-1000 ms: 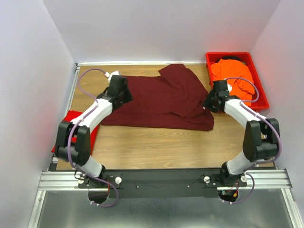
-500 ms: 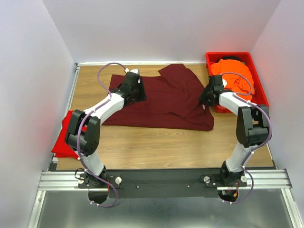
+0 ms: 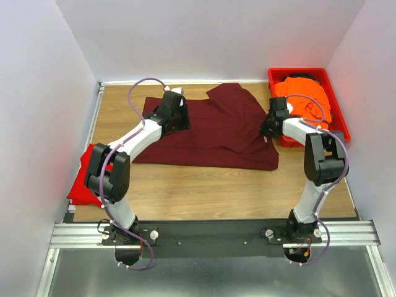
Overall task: Fold and stack the t-shirts
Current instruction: Fold the tshirt
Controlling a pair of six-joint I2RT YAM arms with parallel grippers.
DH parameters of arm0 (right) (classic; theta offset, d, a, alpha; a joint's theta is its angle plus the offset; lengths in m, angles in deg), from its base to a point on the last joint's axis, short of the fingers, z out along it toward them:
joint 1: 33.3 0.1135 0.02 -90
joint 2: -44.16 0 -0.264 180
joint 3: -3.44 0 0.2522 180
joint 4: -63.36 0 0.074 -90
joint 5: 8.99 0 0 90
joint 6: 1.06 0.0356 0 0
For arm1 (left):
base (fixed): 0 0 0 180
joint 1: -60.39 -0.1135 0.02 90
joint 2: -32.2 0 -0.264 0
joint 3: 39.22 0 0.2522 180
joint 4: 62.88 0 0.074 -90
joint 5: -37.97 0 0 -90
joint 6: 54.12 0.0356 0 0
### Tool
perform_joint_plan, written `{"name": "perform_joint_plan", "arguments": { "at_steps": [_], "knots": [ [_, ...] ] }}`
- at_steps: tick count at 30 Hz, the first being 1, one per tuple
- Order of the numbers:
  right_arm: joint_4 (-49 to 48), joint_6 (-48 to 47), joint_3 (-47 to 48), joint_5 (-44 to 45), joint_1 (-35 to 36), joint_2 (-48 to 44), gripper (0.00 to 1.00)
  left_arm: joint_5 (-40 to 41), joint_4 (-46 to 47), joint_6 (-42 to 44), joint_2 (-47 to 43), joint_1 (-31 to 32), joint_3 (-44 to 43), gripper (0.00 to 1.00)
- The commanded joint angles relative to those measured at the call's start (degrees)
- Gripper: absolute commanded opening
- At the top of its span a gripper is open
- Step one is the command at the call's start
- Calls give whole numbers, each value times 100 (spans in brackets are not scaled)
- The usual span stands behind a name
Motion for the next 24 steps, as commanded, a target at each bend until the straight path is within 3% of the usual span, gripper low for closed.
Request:
{"name": "perform_joint_plan", "arguments": {
  "at_steps": [1,5,24],
  "knots": [
    [-122,25,215,-101,14,-67,12,157,-157,155,-12,-6,-150,50],
    [-122,-1,268,-163,31,-181,4,175,-166,173,-4,-41,-141,50],
    [-104,-71,830,-250,374,-199,1,175,-96,235,-109,-199,79,50]
  ]
}}
